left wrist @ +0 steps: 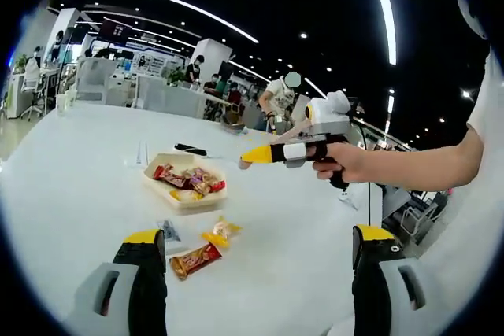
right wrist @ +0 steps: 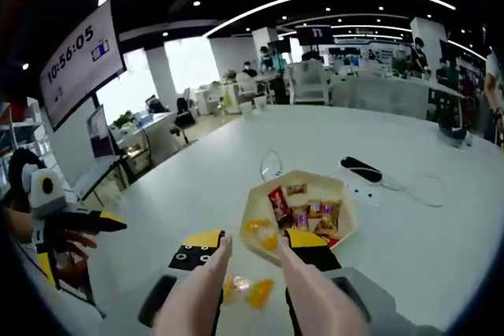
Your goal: Place the target food into the container with the food tongs after gripping and lifting it, then release it inside without dropping or visibly crushing the food.
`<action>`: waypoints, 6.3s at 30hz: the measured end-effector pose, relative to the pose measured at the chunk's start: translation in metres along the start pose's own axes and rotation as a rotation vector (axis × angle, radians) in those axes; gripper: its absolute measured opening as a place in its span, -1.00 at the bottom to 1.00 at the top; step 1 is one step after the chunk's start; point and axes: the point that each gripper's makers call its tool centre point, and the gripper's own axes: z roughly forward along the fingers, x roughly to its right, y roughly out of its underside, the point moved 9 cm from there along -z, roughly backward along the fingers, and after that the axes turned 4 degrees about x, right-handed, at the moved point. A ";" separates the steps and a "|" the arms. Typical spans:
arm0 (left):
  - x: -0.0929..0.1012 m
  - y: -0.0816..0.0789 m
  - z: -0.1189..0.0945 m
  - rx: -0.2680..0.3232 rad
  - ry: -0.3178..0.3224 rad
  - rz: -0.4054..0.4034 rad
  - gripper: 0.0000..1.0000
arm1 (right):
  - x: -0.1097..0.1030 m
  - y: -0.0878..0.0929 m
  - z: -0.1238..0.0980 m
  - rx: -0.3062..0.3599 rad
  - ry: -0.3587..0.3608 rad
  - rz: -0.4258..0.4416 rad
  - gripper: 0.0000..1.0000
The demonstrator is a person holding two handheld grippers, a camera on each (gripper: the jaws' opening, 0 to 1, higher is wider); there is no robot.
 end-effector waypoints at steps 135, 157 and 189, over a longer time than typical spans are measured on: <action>-0.059 0.021 -0.027 -0.069 -0.160 -0.045 0.98 | -0.088 0.091 0.080 -0.196 -0.404 -0.335 -0.43; -0.058 0.005 -0.029 -0.001 -0.243 -0.044 0.98 | -0.085 0.101 0.073 -0.207 -0.439 -0.409 -0.43; -0.020 0.010 -0.029 -0.051 -0.178 0.028 0.98 | -0.093 0.123 0.061 -0.152 -0.220 -0.270 -0.49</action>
